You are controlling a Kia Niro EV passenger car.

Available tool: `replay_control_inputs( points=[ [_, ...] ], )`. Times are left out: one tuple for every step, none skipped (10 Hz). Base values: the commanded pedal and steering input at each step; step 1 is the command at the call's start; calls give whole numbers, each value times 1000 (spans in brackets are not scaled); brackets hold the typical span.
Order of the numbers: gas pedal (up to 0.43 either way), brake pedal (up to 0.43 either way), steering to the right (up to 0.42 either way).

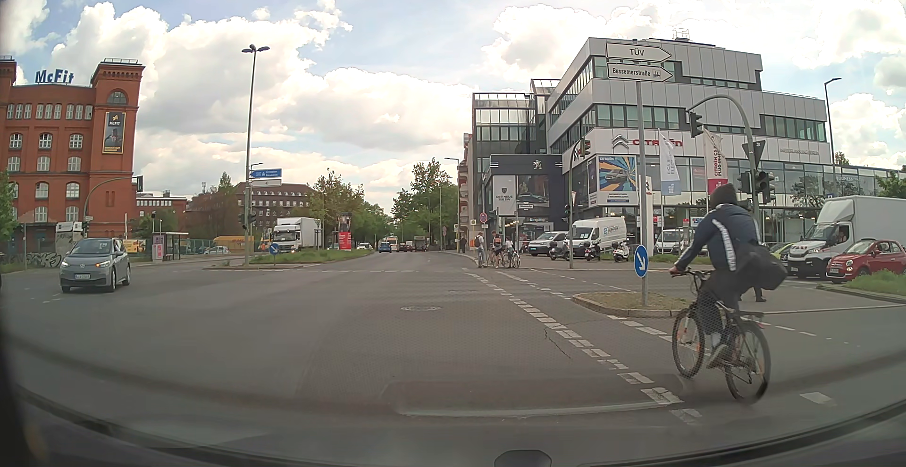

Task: Follow the waypoints while adhering to traffic rules and regulations

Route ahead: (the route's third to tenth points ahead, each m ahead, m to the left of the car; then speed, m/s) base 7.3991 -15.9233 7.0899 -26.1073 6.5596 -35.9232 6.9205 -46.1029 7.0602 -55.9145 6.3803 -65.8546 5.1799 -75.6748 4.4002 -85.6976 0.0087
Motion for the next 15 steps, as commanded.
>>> replay_control_inputs(
  points=[
    [0,244,817],
    [0,244,817],
    [0,244,817],
    [0,244,817],
    [0,244,817],
    [0,244,817],
    [0,244,817],
    [0,244,817],
    [0,244,817],
    [0,244,817],
    [0,244,817],
    [0,244,817],
    [0,244,817],
    [0,244,817],
    [0,244,817]
  ],
)
